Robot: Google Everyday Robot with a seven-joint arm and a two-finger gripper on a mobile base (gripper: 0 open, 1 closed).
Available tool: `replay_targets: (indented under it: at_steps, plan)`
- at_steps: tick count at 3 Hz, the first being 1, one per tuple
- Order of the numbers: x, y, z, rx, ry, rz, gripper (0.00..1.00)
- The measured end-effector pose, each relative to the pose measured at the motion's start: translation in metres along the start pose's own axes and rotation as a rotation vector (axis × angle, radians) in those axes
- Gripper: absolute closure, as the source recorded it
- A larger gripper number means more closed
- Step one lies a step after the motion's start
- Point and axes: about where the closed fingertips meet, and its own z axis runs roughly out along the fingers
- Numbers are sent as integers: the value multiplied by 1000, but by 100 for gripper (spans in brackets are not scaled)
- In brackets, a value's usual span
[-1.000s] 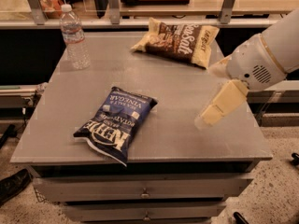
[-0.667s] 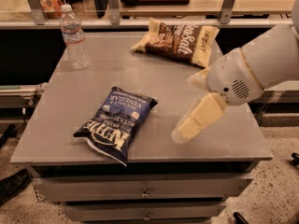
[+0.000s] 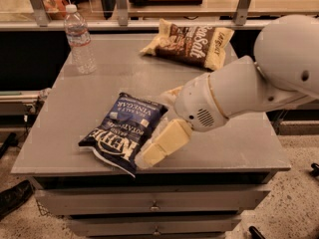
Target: Move blue chip bag near water bottle
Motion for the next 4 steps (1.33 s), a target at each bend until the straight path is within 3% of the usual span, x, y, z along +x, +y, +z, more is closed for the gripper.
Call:
replay_targets:
  at_steps: [2,3,4]
  plan:
    - [-18,-14,54,21,-47,-16,0]
    - [-17,-28,69,36,-44,-7,14]
    - [-15,-41,75,55,-38,-4,37]
